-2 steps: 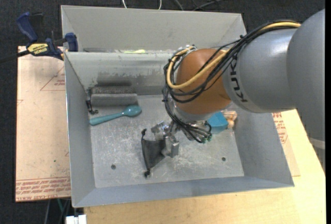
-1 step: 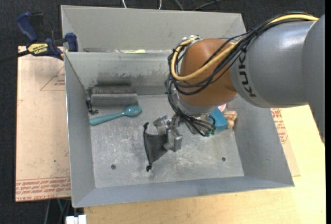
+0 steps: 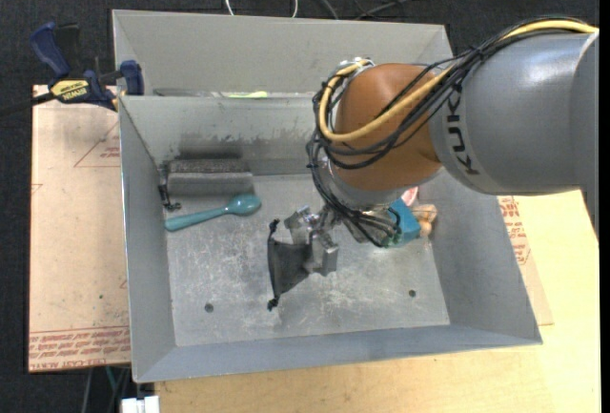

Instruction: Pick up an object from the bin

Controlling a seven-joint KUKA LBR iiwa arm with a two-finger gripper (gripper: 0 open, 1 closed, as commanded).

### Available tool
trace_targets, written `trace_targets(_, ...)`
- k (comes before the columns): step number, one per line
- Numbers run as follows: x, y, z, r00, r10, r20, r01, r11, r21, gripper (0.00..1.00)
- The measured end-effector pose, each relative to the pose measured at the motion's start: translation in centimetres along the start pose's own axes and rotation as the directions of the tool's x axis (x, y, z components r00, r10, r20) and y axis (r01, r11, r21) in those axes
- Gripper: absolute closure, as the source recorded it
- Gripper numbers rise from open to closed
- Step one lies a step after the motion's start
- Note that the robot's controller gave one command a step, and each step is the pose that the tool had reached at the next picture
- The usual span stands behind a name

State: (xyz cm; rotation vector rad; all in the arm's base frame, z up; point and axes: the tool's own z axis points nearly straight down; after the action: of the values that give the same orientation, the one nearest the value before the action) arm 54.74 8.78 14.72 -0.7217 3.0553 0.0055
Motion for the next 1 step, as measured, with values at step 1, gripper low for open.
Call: trace_targets(1,0.15,0.09,-3.16,1.000,0.001,-0.007,-0.001,1.000,-0.003,1.00)
